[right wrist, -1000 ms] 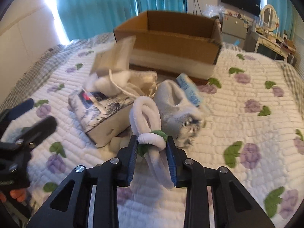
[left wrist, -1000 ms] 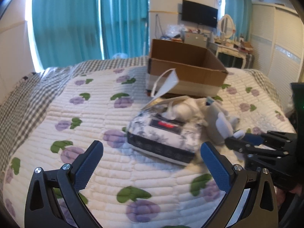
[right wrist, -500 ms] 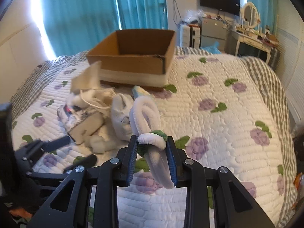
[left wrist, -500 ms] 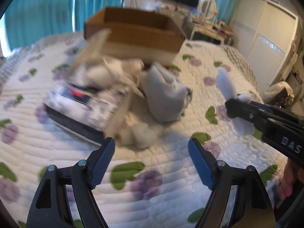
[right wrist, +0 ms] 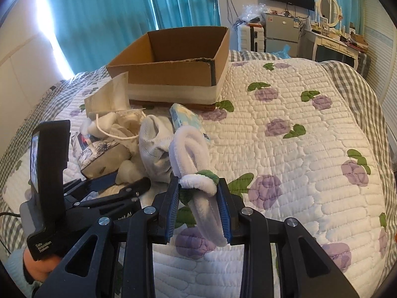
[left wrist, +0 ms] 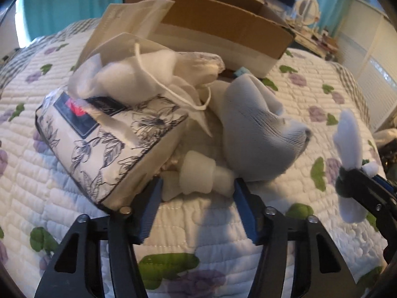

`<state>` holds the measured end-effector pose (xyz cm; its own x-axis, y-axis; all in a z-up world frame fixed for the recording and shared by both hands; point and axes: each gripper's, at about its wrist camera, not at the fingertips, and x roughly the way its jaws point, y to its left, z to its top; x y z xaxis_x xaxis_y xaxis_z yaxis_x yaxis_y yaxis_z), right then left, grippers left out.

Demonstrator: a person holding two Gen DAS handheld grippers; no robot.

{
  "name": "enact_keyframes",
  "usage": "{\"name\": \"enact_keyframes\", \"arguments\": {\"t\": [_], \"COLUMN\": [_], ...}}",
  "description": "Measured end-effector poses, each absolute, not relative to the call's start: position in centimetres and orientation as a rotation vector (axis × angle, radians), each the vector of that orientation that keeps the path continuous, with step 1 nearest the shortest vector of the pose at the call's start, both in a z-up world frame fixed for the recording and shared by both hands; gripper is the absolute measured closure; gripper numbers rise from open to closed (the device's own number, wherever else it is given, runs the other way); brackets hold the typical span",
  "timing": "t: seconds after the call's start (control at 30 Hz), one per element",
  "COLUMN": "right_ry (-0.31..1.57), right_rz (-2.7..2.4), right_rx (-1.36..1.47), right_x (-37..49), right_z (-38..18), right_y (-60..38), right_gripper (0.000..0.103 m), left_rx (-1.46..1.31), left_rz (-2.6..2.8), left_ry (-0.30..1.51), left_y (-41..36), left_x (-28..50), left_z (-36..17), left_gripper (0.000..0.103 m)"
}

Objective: Organize soft objects
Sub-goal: 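Carry the rolled towel into the cardboard box with the right gripper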

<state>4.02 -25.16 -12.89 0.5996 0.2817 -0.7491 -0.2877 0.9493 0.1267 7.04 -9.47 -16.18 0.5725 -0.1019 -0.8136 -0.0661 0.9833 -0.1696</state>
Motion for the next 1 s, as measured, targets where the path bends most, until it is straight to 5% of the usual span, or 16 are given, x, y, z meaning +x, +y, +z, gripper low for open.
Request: {"name": "enact_keyframes", "arguments": {"t": [0.13,0.23,1.0], "right_ry": [0.86,0.85,0.727], "right_rz": [0.327,0.325,0.328], "right_rx": [-0.014,-0.025,-0.066], "right_x": [3.9,3.6,-0.9], "right_z": [-12.8,-12.7,-7.1], "right_y": [-25.2,-25.0,-24.3], "right_gripper": [0.074,0.074,0.074], "left_rx": [-0.213,-0.224,-0.136], "left_rz": [-0.008,-0.013,-0.087], "left_ry": [0.95,0.95,0.789], "left_y": [-8.5,-7.7,-8.1], "left_x": [6.2,5.3,-0.5], "left_z": [-15.8,-15.7,-8.0], "left_gripper": [0.07,0.094,0.1]}}
